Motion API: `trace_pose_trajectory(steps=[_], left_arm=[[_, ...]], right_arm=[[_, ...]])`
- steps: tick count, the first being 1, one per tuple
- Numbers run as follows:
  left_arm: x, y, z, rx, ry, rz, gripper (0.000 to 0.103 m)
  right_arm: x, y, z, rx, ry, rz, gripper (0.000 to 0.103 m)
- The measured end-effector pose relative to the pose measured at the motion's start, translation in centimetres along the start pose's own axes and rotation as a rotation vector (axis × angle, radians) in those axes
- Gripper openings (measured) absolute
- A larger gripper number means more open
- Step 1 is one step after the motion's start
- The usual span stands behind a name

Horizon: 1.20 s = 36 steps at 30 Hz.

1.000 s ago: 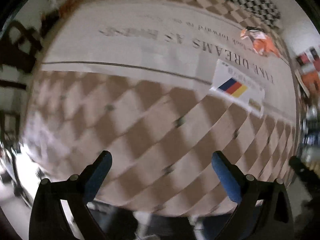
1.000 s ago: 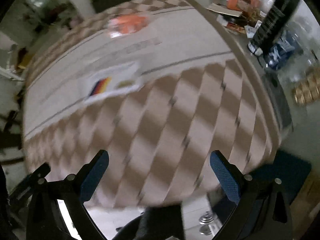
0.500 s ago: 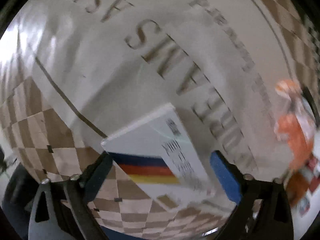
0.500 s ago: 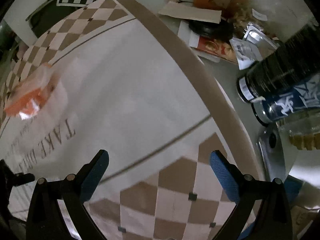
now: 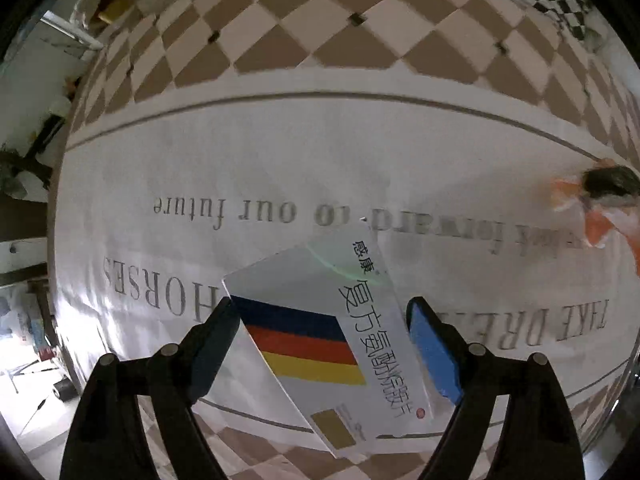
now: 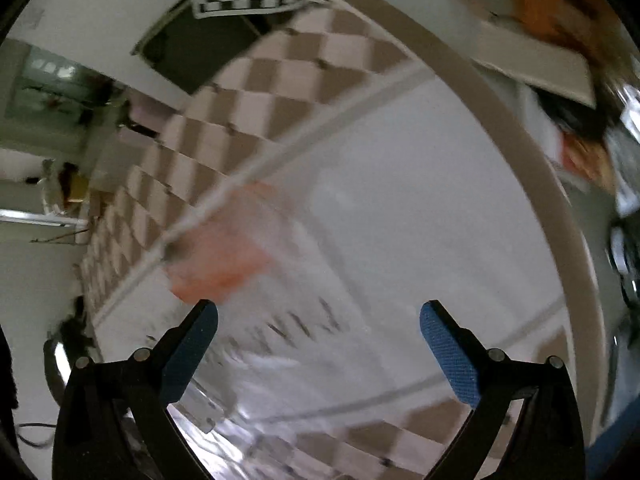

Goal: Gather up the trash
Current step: 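Grasp the striped medicine box with the left tool while the right tool grasps the orange bag, then carry the medicine box and orange bag over the bin and open both tools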

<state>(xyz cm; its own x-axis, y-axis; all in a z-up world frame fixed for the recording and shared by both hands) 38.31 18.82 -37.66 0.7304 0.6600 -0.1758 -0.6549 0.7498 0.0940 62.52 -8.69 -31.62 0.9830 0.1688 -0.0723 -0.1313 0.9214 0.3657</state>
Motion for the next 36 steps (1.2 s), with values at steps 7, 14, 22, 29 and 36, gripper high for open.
trace_pose_trajectory(steps=[7, 14, 22, 29, 36], left_arm=[[-3.2, 2.2, -2.8, -0.141, 0.028, 0.146, 0.088], [-6.9, 2.8, -3.2, -0.162, 0.008, 0.243, 0.072], [-9.3, 3.2, -1.6, -0.062, -0.101, 0.121, 0.072], [-12.2, 3.4, 4.4, -0.028, -0.229, 0.039, 0.071], [-12.8, 2.4, 9.5, -0.027, -0.332, -0.001, 0.071]], right_arm=[[4.0, 7.5, -2.7, -0.102, 0.054, 0.212, 0.102], [4.5, 9.4, -6.1, -0.188, 0.085, 0.246, 0.091], [2.0, 9.6, -5.2, -0.149, 0.027, 0.256, 0.013], [-2.0, 9.6, -2.3, -0.092, -0.021, 0.293, 0.002], [-8.3, 9.2, 1.4, -0.040, -0.088, 0.293, 0.002]])
Point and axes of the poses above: each gripper's, at about its wrist camera, not at the fingertips, and z roughly against the way its jaws point, y to its left, x to its top, the point moved 2 cm from there along -z, roughly the way its jaws point, and after that the axes turned 12 degrees about y, right-handed, at the moved point
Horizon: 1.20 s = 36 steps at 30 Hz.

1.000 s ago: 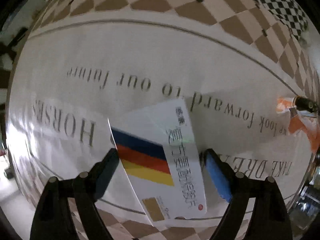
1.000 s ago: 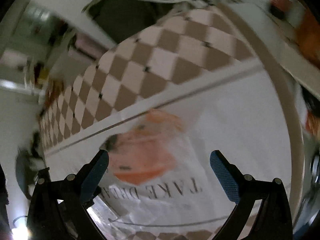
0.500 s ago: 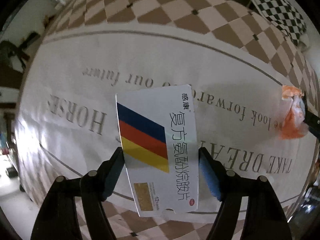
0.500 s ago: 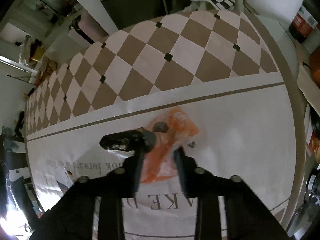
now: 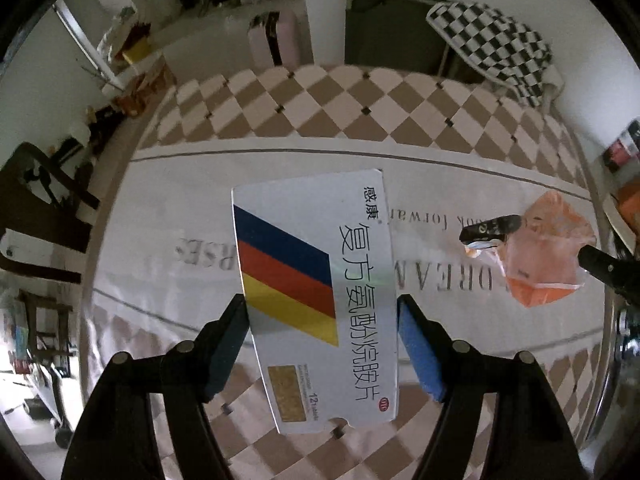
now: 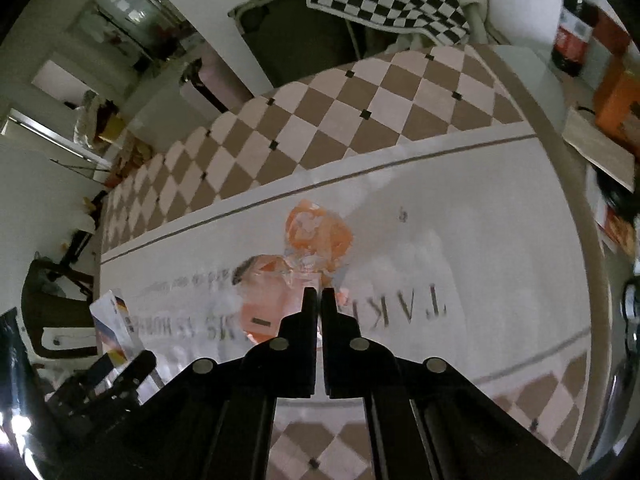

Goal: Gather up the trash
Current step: 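Carry the medicine box and orange bag over the bin and open both tools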

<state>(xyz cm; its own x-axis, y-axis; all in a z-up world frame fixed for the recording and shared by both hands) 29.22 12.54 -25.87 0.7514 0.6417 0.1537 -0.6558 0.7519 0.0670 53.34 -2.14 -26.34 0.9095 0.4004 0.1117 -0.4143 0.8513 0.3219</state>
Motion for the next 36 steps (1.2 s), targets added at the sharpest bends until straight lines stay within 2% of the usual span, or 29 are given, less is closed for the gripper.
trace_pose_trajectory(steps=[1, 2, 5, 12, 17, 21, 24, 28, 30, 36], left_arm=[[-1.2, 0.8, 0.9, -0.009, -0.015, -0.007, 0.071], [-0.6, 0.3, 0.5, -0.012, -0.022, -0.011, 0.071], [-3.3, 2.4, 1.3, -0.016, -0.062, -0.046, 0.071], [-13.1, 8.5, 3.8, -0.056, -0.130, -0.139, 0.071], [-19.5, 11.8, 3.2, -0.109, -0.095, -0.182, 0.071], [-24.3, 14.1, 1.4, -0.165, -0.017, -0.183, 0.071], [-27.8, 15.3, -0.9, -0.175, 0.049, -0.181, 0.071], [-31.5, 16.6, -5.9, -0.177, 0.160, -0.130, 0.072], [-32.6, 16.6, -8.9, -0.172, 0.212, -0.117, 0.072], [-33.7, 15.5, -23.2, -0.194, 0.361, -0.053, 0.072]], right_arm=[[-1.3, 0.2, 0.7, 0.003, -0.013, -0.003, 0.002], [-2.2, 0.7, 1.0, 0.004, -0.020, -0.001, 0.002], [-6.3, 1.6, 2.4, 0.005, -0.044, -0.003, 0.002], [-20.8, 4.4, 4.6, 0.016, -0.100, -0.041, 0.002], [-32.0, 6.7, 4.5, 0.018, -0.099, -0.076, 0.002], [-41.1, 7.6, 3.0, 0.034, -0.037, -0.106, 0.002], [-47.3, 7.4, 0.9, 0.052, 0.036, -0.122, 0.002], [-52.8, 6.4, -3.6, 0.050, 0.137, -0.135, 0.002], [-54.3, 5.3, -6.9, 0.058, 0.187, -0.153, 0.002], [-55.8, 0.9, -19.3, 0.039, 0.268, -0.222, 0.002]])
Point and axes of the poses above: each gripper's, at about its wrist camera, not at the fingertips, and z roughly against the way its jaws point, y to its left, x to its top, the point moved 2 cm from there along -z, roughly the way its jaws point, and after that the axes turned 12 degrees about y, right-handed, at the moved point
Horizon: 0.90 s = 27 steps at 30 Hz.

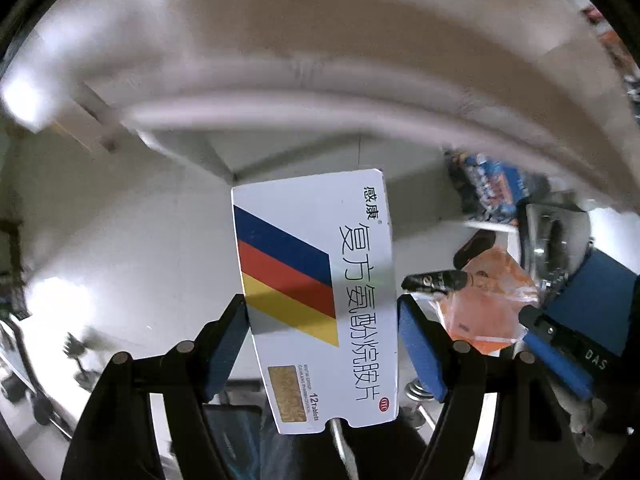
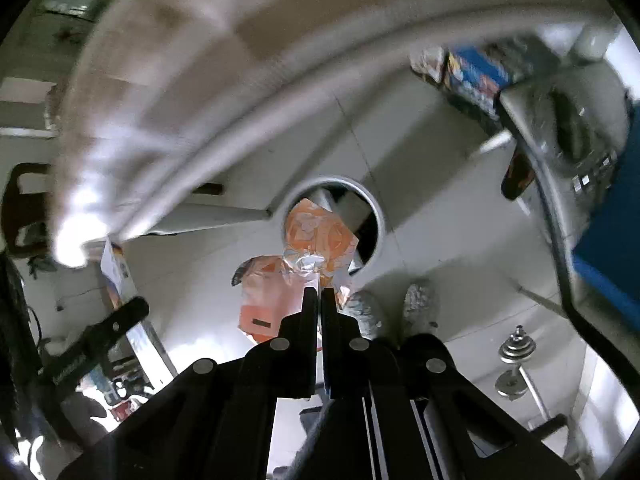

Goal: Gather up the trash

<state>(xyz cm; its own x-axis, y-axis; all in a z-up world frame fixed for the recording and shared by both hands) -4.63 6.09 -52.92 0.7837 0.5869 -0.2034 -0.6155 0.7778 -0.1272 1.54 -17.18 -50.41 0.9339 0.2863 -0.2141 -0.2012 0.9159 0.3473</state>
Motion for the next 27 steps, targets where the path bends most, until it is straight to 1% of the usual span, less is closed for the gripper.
trace_pose_trajectory(steps=[1, 2, 4, 7, 8, 9, 10, 11, 13, 15, 16, 17, 18, 19, 20, 22, 23, 25, 26, 27], left_arm=[[1.3, 0.2, -2.8, -0.015, 0.025, 0.015, 0.072], [1.9, 0.5, -4.4, -0.027, 0.041, 0.021, 0.073], [4.3, 0.9, -9.3, -0.079, 0.080, 0.047, 0.073], [6.6, 1.5, -13.9, -0.134, 0.103, 0.057, 0.073], [7.3, 1.7, -15.5, -0.168, 0.111, 0.060, 0.076], [7.7, 1.9, -16.5, -0.187, 0.111, 0.064, 0.081], [8.3, 2.2, -17.8, -0.201, 0.110, 0.076, 0.097], [8.5, 2.7, -18.6, -0.211, 0.112, 0.084, 0.102], [8.5, 3.6, -19.9, -0.197, 0.107, 0.098, 0.102], [8.2, 4.5, -20.4, -0.157, 0.094, 0.102, 0.102], [7.8, 5.2, -20.2, -0.139, 0.081, 0.101, 0.102], [7.3, 5.9, -19.9, -0.110, 0.062, 0.098, 0.102], [6.8, 6.1, -19.4, -0.055, 0.036, 0.097, 0.102], [6.3, 6.8, -19.2, -0.023, 0.023, 0.094, 0.102], [5.6, 6.8, -18.6, 0.022, 0.003, 0.087, 0.102], [4.3, 6.8, -17.5, 0.074, -0.025, 0.077, 0.102], [3.8, 7.1, -17.0, 0.081, -0.032, 0.073, 0.102], [2.5, 6.7, -15.4, 0.092, -0.045, 0.062, 0.102], [2.0, 6.4, -14.7, 0.098, -0.052, 0.058, 0.102], [1.5, 6.0, -13.9, 0.104, -0.061, 0.049, 0.102]], right_arm=[[0.9, -1.2, -2.6, 0.006, 0.010, -0.022, 0.002], [1.8, -2.1, -4.8, 0.010, 0.020, -0.040, 0.002], [3.2, -3.4, -8.4, 0.022, 0.034, -0.064, 0.002], [5.8, -5.0, -14.1, 0.021, 0.031, -0.072, 0.002], [6.6, -5.2, -15.4, 0.023, 0.028, -0.070, 0.002], [7.4, -5.4, -16.9, 0.023, 0.029, -0.068, 0.002], [8.1, -5.3, -18.0, 0.026, 0.027, -0.071, 0.002], [8.7, -5.5, -19.5, 0.037, 0.022, -0.072, 0.002], [9.9, -5.2, -22.3, 0.035, 0.013, -0.063, 0.002], [10.7, -4.9, -24.7, 0.035, 0.017, -0.047, 0.004], [10.9, -4.7, -25.7, 0.030, 0.028, -0.038, 0.008], [11.1, -4.6, -26.9, 0.022, 0.045, -0.025, 0.017], [11.2, -4.6, -27.7, 0.019, 0.062, -0.014, 0.027], [11.0, -4.5, -28.4, 0.006, 0.077, -0.002, 0.054], [10.7, -4.4, -28.6, -0.004, 0.079, 0.009, 0.078], [10.1, -4.0, -28.3, -0.016, 0.079, 0.035, 0.097], [9.6, -3.7, -27.9, -0.058, 0.073, 0.058, 0.098], [8.7, -3.1, -27.0, -0.120, 0.061, 0.096, 0.098], [8.0, -2.5, -26.1, -0.166, 0.053, 0.124, 0.098], [7.7, -2.1, -25.5, -0.185, 0.048, 0.140, 0.099]])
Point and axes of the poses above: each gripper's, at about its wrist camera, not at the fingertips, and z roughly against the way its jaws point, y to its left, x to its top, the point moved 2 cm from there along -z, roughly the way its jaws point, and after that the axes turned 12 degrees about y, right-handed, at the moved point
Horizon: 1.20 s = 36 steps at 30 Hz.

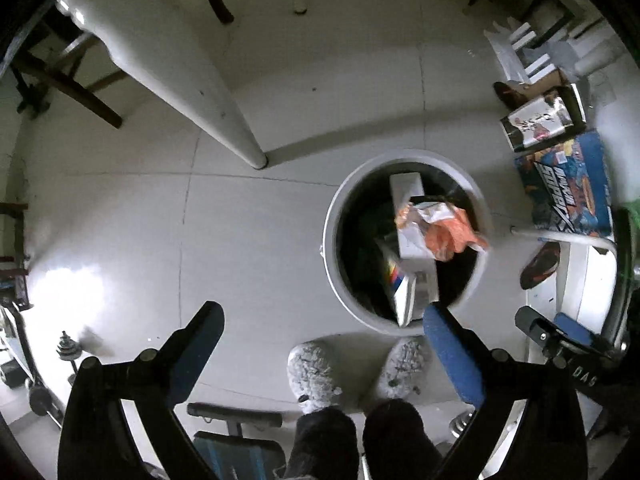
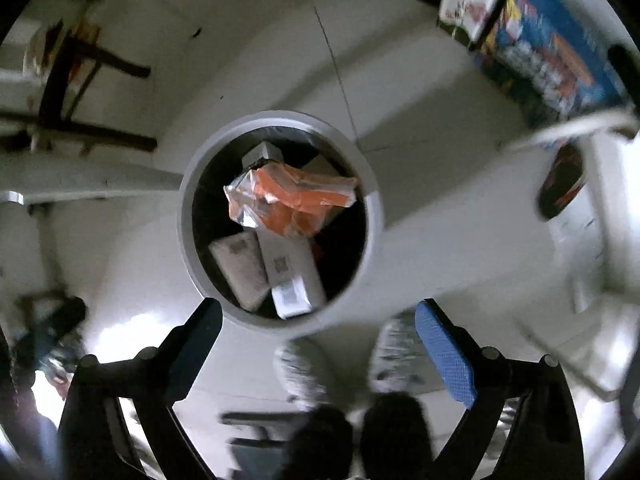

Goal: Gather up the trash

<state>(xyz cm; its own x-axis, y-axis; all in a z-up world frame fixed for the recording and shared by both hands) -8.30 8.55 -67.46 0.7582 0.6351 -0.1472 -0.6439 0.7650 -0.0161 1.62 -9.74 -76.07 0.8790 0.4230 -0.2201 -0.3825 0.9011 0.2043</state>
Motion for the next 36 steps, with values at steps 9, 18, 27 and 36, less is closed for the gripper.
trace_pose_trajectory(steps=[9, 18, 27, 36], left_arm=[[-4.0, -1.8, 10.5, 0.014, -0.036, -0.048, 0.102], [-9.7, -2.7, 22.7, -0.029, -0.063, -0.090, 0.102], [-15.2, -2.0, 34.1, -0.159, -0.095, -0.131, 0.102], [-18.5, -1.7, 42.2, -0.273, -0.163, -0.163, 0.102]], right_arm=[[-6.1, 2.4, 11.3, -0.129, -0.065, 0.087, 0.101], [-13.3, 3.8, 26.2, -0.072, -0.100, 0.102, 0.101], [-20.4, 5.2, 40.3, 0.017, -0.127, 0.166, 0.101], [-25.7, 6.5, 50.2, 0.144, -0.144, 0.221, 0.101]])
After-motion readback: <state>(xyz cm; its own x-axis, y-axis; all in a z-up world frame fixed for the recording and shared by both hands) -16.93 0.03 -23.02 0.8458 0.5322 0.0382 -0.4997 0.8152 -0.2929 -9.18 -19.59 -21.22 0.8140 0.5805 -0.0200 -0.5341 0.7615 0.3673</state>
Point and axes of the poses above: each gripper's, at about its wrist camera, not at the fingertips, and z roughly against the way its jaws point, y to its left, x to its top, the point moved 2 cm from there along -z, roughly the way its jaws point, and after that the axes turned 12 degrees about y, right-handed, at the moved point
